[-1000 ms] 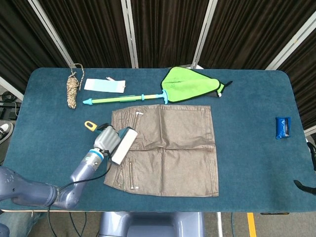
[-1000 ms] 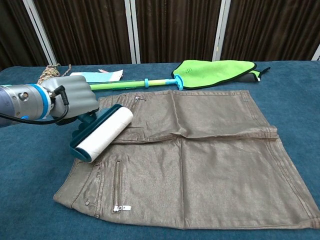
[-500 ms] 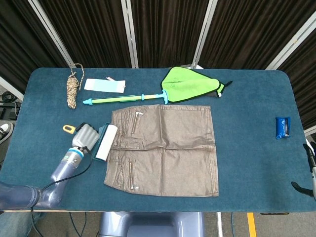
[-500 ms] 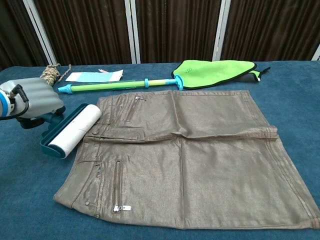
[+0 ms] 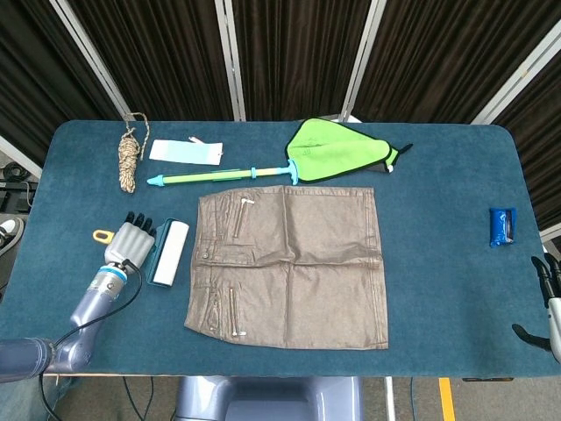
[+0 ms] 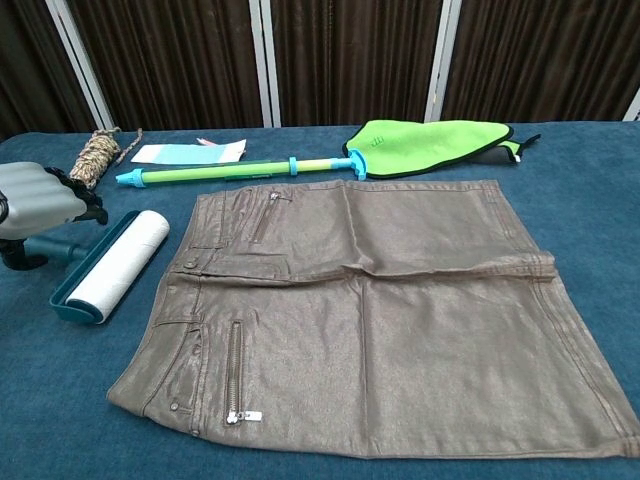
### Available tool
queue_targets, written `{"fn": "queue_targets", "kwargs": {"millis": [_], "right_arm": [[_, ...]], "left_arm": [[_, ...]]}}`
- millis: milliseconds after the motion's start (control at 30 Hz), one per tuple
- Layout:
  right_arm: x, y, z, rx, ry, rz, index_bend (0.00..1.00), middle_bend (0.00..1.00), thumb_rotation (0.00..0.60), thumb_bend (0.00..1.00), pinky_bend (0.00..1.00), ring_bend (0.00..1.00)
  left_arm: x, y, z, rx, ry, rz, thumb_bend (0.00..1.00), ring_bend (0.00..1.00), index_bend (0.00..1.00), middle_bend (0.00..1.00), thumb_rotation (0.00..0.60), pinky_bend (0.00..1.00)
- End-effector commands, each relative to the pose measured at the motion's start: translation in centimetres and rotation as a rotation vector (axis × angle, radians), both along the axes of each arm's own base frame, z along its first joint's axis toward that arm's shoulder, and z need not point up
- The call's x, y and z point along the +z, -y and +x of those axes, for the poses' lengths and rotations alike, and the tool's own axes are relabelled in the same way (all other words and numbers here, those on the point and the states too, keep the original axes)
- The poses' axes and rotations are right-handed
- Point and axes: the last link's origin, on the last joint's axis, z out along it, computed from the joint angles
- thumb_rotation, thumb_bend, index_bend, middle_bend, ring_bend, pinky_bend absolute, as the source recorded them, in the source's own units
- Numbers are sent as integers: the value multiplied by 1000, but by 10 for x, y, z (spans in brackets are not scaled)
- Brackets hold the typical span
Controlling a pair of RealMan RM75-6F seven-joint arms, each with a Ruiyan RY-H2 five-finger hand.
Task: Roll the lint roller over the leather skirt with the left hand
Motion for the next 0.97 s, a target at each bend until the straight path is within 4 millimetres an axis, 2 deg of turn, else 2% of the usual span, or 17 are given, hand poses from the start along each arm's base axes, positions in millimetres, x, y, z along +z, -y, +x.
{"fn": "queue_targets", "kwargs": {"millis": [33, 233, 333, 433, 533, 633, 833, 967], "right_arm": [[-1, -1, 1, 7, 1, 5, 0, 0, 600, 0, 0, 0], [0, -3, 4, 24, 6, 7, 0, 0, 600, 0, 0, 0], [1, -6, 6, 34, 12, 3, 0, 0, 600, 0, 0, 0], [4, -10, 10, 55, 16, -4, 0, 0, 600, 0, 0, 0], [4, -12, 12, 69, 20, -2, 0, 0, 600, 0, 0, 0], [4, -14, 13, 80, 23, 5, 0, 0, 600, 0, 0, 0], [4, -17, 15, 97, 23, 11, 0, 0, 600, 0, 0, 0], [4, -19, 16, 109, 24, 7, 0, 0, 600, 0, 0, 0]], "left_arm": [[15, 9, 2, 25, 146, 57, 0, 0, 0, 0, 600, 0], [38, 22, 11, 30, 300, 132, 0, 0, 0, 0, 600, 0], [56, 34, 16, 23, 407, 188, 0, 0, 0, 0, 600, 0], [79, 57, 15, -64, 478, 272, 0, 0, 0, 0, 600, 0], [88, 80, 9, -73, 564, 325, 0, 0, 0, 0, 600, 0], [97, 110, -3, -64, 629, 372, 0, 0, 0, 0, 600, 0], [101, 154, -19, -59, 697, 412, 0, 0, 0, 0, 600, 0], [101, 161, -25, -70, 707, 414, 0, 0, 0, 0, 600, 0]]}}
